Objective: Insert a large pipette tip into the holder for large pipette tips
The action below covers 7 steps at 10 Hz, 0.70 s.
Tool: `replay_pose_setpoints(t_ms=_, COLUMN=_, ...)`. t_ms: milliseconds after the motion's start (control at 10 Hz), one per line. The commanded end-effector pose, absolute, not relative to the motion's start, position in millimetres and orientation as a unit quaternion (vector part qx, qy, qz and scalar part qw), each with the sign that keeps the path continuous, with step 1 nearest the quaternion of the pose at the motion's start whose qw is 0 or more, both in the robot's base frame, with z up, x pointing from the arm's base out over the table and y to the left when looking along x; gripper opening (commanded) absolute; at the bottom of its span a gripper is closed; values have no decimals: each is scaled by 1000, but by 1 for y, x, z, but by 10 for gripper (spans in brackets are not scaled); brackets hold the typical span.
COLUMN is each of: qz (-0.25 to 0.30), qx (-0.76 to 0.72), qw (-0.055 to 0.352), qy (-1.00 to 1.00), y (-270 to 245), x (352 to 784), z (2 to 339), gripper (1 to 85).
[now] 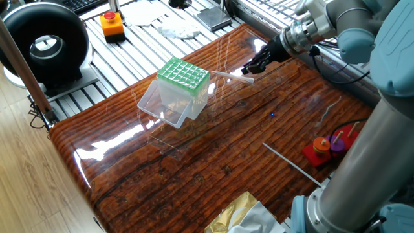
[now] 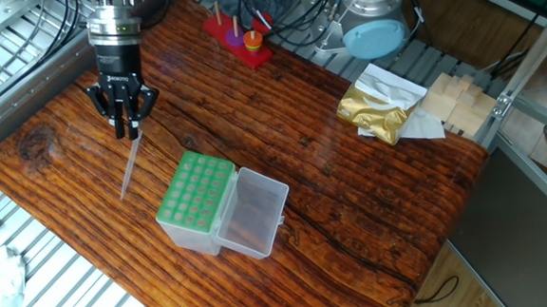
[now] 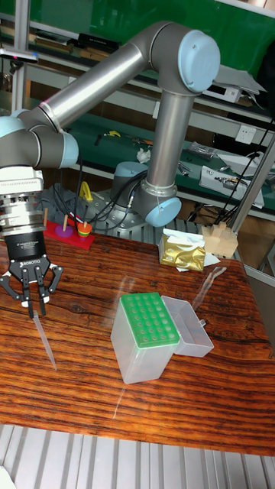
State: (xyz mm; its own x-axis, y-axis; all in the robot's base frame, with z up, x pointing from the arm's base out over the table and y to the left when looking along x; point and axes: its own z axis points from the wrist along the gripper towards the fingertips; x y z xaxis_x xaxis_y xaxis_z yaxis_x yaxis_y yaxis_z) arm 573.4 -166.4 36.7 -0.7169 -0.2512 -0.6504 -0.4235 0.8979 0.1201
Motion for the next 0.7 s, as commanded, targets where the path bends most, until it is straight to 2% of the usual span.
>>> replay_pose_setpoints(t_ms=0, qz=133, qx=-182, qw=333, qy=916, y=-176, x=572, z=32, gripper=257)
replay_pose_setpoints(t_ms=600, qz=138, qx=-181, qw=337, qy=913, y=-172, x=569, z=30, gripper=273)
